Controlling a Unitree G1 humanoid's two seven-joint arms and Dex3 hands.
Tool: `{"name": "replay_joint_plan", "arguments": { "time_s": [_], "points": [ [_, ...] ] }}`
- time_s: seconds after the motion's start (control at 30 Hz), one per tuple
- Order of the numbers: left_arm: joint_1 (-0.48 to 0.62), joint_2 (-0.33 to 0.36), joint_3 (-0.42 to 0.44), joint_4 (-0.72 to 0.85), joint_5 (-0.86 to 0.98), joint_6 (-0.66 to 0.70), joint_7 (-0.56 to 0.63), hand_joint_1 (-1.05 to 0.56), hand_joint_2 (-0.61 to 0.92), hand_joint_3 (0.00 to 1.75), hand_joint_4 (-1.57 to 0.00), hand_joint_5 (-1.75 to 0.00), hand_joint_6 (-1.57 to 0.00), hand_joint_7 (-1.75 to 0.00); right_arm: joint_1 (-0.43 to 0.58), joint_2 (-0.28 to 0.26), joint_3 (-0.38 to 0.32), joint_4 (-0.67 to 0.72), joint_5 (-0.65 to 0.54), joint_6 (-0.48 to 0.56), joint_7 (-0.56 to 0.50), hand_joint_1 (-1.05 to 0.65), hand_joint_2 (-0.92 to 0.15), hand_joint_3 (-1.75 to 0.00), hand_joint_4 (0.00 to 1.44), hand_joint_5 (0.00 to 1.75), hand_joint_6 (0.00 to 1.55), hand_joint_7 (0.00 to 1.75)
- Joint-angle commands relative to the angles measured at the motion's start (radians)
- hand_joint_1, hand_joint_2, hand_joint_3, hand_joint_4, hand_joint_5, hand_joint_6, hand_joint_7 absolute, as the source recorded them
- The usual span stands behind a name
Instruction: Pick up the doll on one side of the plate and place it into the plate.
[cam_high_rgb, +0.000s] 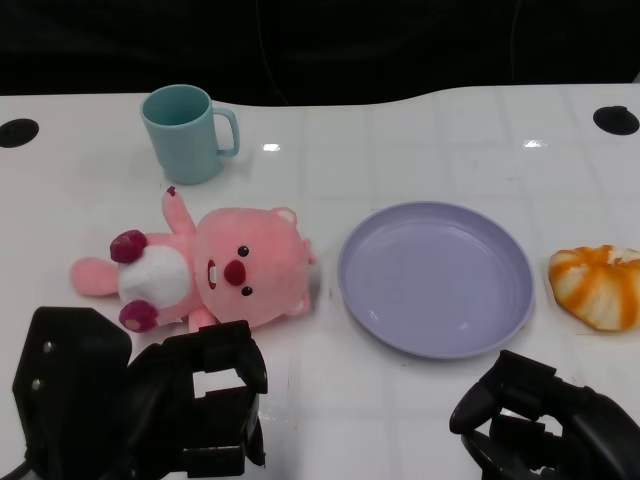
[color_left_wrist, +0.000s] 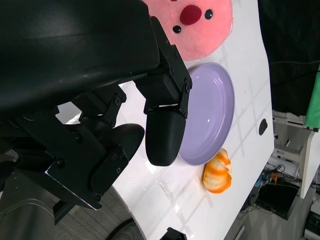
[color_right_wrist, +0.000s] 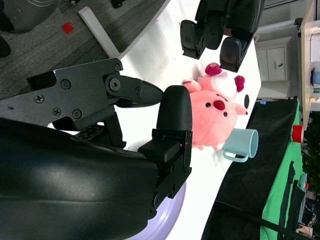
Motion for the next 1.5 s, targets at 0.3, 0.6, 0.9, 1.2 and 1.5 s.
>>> {"name": "replay_joint_plan", "arguments": {
  "time_s": [0.3, 0.6, 0.9, 1.2, 1.5],
  "points": [
    [0.001, 0.013, 0.002, -0.009, 0.007, 0.002, 0.003, -0.07, 0.43, 1.47, -0.89, -1.75, -0.8, -1.68, 0.002, -0.01, 0.0, -0.01, 0.006, 0.005, 0.003, -0.27, -0.92, -0.49, 0.66, 1.75, 0.47, 1.65],
    [-0.001, 0.009, 0.006, -0.005, 0.003, 0.004, 0.004, -0.07, 0.43, 1.47, -0.9, -1.75, -0.81, -1.69, -0.001, -0.01, 0.002, -0.009, -0.002, 0.005, 0.0, -0.27, -0.92, -0.48, 0.66, 1.75, 0.47, 1.64],
    [0.003, 0.009, 0.004, -0.005, 0.005, -0.005, 0.002, -0.07, 0.43, 1.47, -0.9, -1.75, -0.81, -1.68, 0.002, -0.01, -0.001, -0.007, 0.004, 0.001, 0.005, -0.27, -0.92, -0.48, 0.66, 1.75, 0.47, 1.64],
    [0.007, -0.025, 0.028, -0.027, -0.016, 0.005, 0.032, -0.03, 0.48, 1.41, -0.84, -1.68, -0.8, -1.5, 0.0, -0.009, -0.003, -0.002, 0.007, -0.001, 0.005, -0.27, -0.92, -0.48, 0.66, 1.75, 0.47, 1.64],
    [0.024, -0.075, 0.059, -0.023, -0.023, -0.116, 0.014, -0.11, 0.35, 1.43, -0.73, -1.57, -0.74, -1.26, 0.004, -0.011, -0.002, -0.007, 0.0, -0.001, 0.003, -0.27, -0.92, -0.48, 0.66, 1.75, 0.47, 1.64]
  ]
}}
